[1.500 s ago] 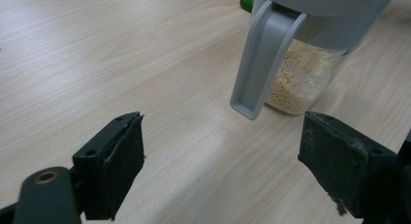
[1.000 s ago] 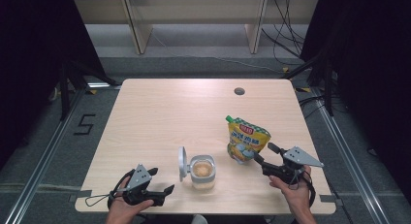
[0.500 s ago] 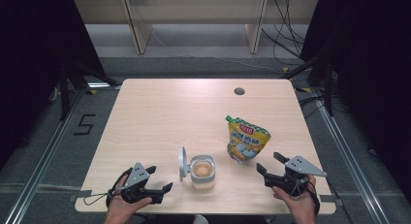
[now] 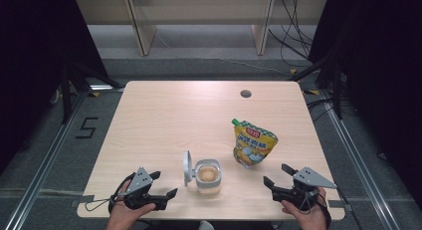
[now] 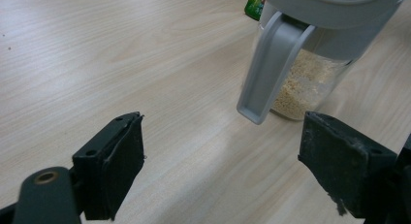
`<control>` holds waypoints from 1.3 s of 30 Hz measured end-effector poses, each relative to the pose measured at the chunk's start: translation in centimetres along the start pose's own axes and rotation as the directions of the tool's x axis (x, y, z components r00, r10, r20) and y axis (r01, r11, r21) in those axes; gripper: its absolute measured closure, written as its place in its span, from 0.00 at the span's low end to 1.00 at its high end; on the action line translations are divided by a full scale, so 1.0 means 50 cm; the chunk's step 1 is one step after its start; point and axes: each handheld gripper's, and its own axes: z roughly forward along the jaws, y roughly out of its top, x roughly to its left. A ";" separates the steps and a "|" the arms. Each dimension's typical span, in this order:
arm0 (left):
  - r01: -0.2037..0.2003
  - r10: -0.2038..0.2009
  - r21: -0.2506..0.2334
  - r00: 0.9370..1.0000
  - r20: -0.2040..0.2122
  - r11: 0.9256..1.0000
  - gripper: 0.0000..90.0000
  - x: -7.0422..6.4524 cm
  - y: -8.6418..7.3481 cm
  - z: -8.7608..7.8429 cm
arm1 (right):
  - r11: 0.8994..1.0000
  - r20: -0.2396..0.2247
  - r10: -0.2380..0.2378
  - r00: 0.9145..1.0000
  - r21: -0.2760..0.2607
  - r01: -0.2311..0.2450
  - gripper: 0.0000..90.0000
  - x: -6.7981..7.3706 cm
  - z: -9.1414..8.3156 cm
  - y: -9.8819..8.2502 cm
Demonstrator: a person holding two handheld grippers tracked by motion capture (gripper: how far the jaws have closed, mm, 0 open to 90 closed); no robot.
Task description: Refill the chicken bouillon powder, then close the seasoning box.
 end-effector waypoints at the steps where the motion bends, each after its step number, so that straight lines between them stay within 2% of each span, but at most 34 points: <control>1: -0.005 0.005 0.009 1.000 -0.008 1.000 0.17 0.000 0.002 -0.003 | 1.000 0.003 -0.005 1.000 -0.007 0.005 0.21 0.002 0.000 -0.001; 2: -0.004 0.004 0.007 1.000 -0.005 1.000 0.17 -0.001 0.003 -0.003 | 1.000 -0.006 -0.009 1.000 -0.018 0.009 0.21 0.003 0.003 -0.002; 3: -0.002 0.002 0.008 1.000 -0.008 1.000 0.17 -0.001 0.003 -0.004 | 1.000 -0.006 0.019 1.000 -0.001 -0.019 0.21 0.011 -0.001 -0.002; 4: -0.009 0.009 0.004 1.000 -0.003 1.000 0.17 0.000 0.004 -0.004 | 1.000 -0.011 0.004 1.000 -0.007 -0.004 0.21 0.010 -0.001 -0.002; 5: 0.003 -0.003 0.000 1.000 -0.005 1.000 0.17 -0.001 0.003 -0.004 | 1.000 -0.011 0.029 1.000 0.011 -0.029 0.21 0.015 -0.003 -0.003; 6: 0.002 -0.002 0.003 1.000 -0.004 1.000 0.17 0.000 0.004 -0.005 | 1.000 -0.007 -0.018 1.000 -0.002 0.018 0.21 0.010 -0.003 -0.003; 8: 0.016 -0.016 -0.008 1.000 -0.005 1.000 0.17 -0.001 0.007 -0.006 | 1.000 -0.031 -0.008 0.999 -0.008 0.008 0.21 0.013 0.000 -0.005; 9: 0.027 -0.027 -0.012 1.000 -0.001 1.000 0.17 -0.002 0.009 -0.007 | 1.000 -0.013 -0.017 1.000 0.006 0.017 0.21 0.015 -0.003 -0.005; 10: 0.027 -0.027 -0.003 1.000 0.002 1.000 0.17 -0.001 0.010 -0.010 | 1.000 -0.019 -0.008 1.000 0.007 0.008 0.21 0.017 -0.003 -0.005; 11: 0.031 -0.031 -0.008 0.999 -0.005 0.999 0.18 -0.001 0.013 -0.013 | 1.000 -0.015 -0.013 1.000 0.007 0.013 0.21 0.016 -0.002 -0.005; 12: 0.046 -0.046 -0.017 0.999 0.000 0.999 0.18 -0.002 0.016 -0.014 | 1.000 -0.023 0.004 1.000 0.010 -0.004 0.21 0.021 -0.003 -0.005; 13: 0.037 -0.037 -0.014 0.999 -0.005 0.999 0.20 0.000 0.019 -0.017 | 1.000 -0.027 0.006 1.000 -0.002 -0.006 0.21 0.023 0.000 -0.006; 14: 0.041 -0.041 -0.020 0.999 -0.008 0.999 0.22 -0.001 0.021 -0.019 | 1.000 -0.035 0.006 0.999 0.025 -0.005 0.21 0.023 -0.003 -0.005; 15: 0.039 -0.039 -0.034 0.999 -0.012 0.999 0.28 -0.001 0.023 -0.021 | 1.000 -0.036 -0.013 0.999 0.016 0.013 0.21 0.021 -0.001 -0.005; 17: 0.016 -0.017 -0.061 0.999 -0.030 0.998 0.41 -0.002 0.027 -0.026 | 0.999 -0.029 -0.027 0.999 0.019 0.027 0.21 0.021 0.000 -0.006; 18: 0.000 -0.003 -0.077 0.999 -0.033 0.997 0.46 -0.002 0.029 -0.029 | 1.000 -0.033 -0.020 0.999 0.018 0.021 0.21 0.023 -0.001 -0.005; 19: -0.014 0.011 -0.092 0.999 -0.037 0.996 0.57 -0.001 0.032 -0.033 | 1.000 -0.042 -0.015 0.999 0.017 0.016 0.22 0.024 -0.001 -0.005; 20: -0.015 0.010 -0.108 0.999 -0.042 0.994 0.62 -0.002 0.035 -0.036 | 1.000 -0.041 -0.014 0.999 0.017 0.015 0.22 0.024 -0.001 -0.005; 22: -0.027 0.024 -0.121 0.999 -0.024 0.992 0.76 0.000 0.041 -0.039 | 0.999 -0.029 -0.024 0.999 0.021 0.025 0.22 0.023 0.000 -0.006; 23: -0.031 0.027 -0.119 0.999 -0.037 0.992 0.81 -0.002 0.045 -0.041 | 0.999 -0.037 -0.033 0.999 0.015 0.034 0.22 0.022 0.003 -0.007; 24: -0.048 0.044 -0.113 0.998 -0.042 0.992 0.87 -0.001 0.049 -0.041 | 0.999 -0.035 -0.022 0.999 0.025 0.023 0.22 0.024 0.000 -0.007; 27: -0.072 0.068 -0.120 0.997 -0.033 0.990 0.97 -0.007 0.062 -0.039 | 0.999 -0.035 -0.027 0.999 0.022 0.028 0.23 0.025 0.001 -0.005; 29: -0.080 0.078 -0.127 0.997 -0.019 0.989 0.99 -0.015 0.070 -0.038 | 1.000 -0.044 -0.020 0.999 0.019 0.021 0.23 0.025 0.000 -0.005; 30: -0.098 0.096 -0.115 0.995 -0.026 0.988 0.99 -0.019 0.075 -0.040 | 0.999 -0.033 -0.029 0.999 0.029 0.030 0.23 0.025 -0.001 -0.004; 33: -0.125 0.123 -0.120 0.992 -0.021 0.985 0.99 -0.028 0.088 -0.036 | 0.999 -0.037 -0.020 0.999 0.041 0.022 0.23 0.026 0.000 -0.005; 36: -0.134 0.135 -0.125 0.991 -0.003 0.983 0.99 -0.038 0.101 -0.031 | 0.999 -0.041 -0.036 0.999 0.036 0.038 0.23 0.026 0.000 -0.005; 37: -0.127 0.129 -0.136 0.992 0.006 0.983 0.99 -0.041 0.104 -0.028 | 0.999 -0.040 -0.025 0.999 0.028 0.026 0.23 0.028 0.001 -0.006; 39: -0.137 0.139 -0.125 0.990 0.010 0.983 0.99 -0.045 0.110 -0.028 | 0.999 -0.039 -0.026 0.999 0.026 0.027 0.23 0.028 0.002 -0.006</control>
